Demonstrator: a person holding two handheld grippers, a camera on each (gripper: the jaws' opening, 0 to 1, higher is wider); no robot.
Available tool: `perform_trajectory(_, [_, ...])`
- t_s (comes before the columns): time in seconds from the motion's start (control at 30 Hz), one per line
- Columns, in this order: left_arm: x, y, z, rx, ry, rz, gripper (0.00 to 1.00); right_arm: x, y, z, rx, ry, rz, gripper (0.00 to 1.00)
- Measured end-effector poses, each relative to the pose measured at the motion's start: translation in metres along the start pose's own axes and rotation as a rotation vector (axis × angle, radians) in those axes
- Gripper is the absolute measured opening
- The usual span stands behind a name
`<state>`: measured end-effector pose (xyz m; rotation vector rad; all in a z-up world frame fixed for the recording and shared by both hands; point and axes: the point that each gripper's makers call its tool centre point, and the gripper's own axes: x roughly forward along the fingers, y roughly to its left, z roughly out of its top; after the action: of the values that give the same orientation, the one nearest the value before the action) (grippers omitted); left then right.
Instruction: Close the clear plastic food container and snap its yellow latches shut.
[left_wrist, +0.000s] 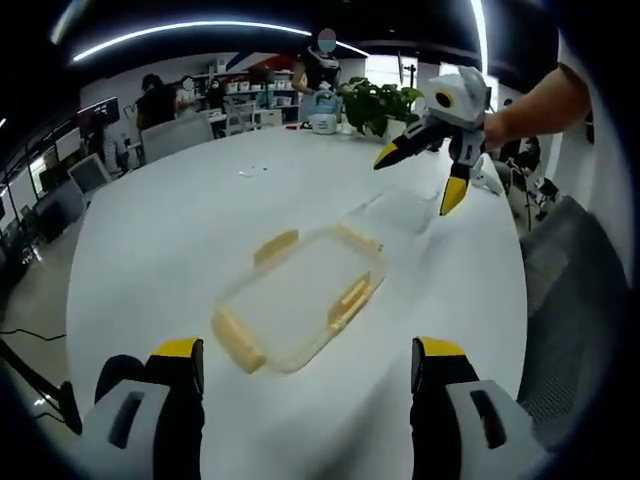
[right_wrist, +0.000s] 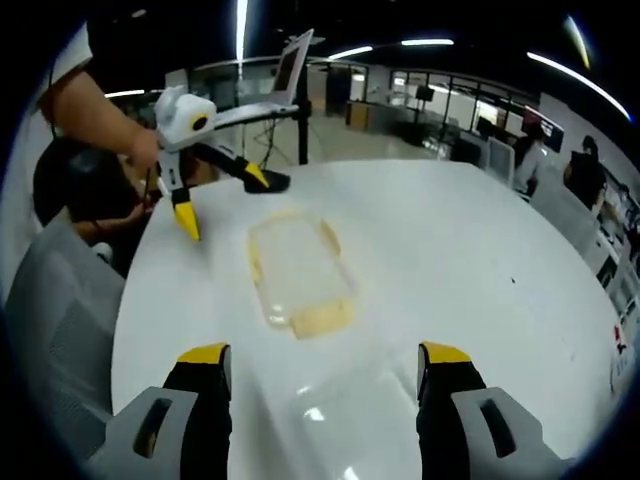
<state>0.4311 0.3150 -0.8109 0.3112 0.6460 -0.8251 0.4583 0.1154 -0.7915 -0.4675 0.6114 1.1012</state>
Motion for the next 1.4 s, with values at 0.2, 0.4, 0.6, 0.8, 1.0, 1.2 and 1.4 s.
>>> perform_trajectory(0.2, [0.001,0.006,0.0,0.023,0.011,-0.01,0.87,0.005,-0.002,0.002,-0.014,0.006,0.015,0.76])
perform_trajectory(0.4, [0.004,0.008,-0.001,0.061,0.031,-0.024,0.86,0.011,0.0,0.005,-0.055,0.024,0.042,0.76])
perform_trajectory(0.6, [0.007,0.01,0.002,0.088,0.046,-0.039,0.85,0.019,0.0,0.002,-0.104,0.05,0.067,0.75])
perform_trajectory(0.8, [0.009,0.015,-0.002,0.107,0.062,-0.048,0.84,0.026,0.001,0.005,-0.114,0.057,0.083,0.75])
perform_trajectory(1.0, [0.009,0.02,-0.007,0.143,0.087,-0.057,0.83,0.031,0.005,0.001,-0.15,0.083,0.103,0.75])
perform_trajectory(1.2, [0.009,0.021,-0.009,0.169,0.109,-0.077,0.82,0.038,0.007,0.001,-0.182,0.099,0.117,0.74])
perform_trajectory(1.4, [0.013,0.025,-0.011,0.202,0.131,-0.091,0.81,0.045,0.007,0.005,-0.208,0.113,0.134,0.74])
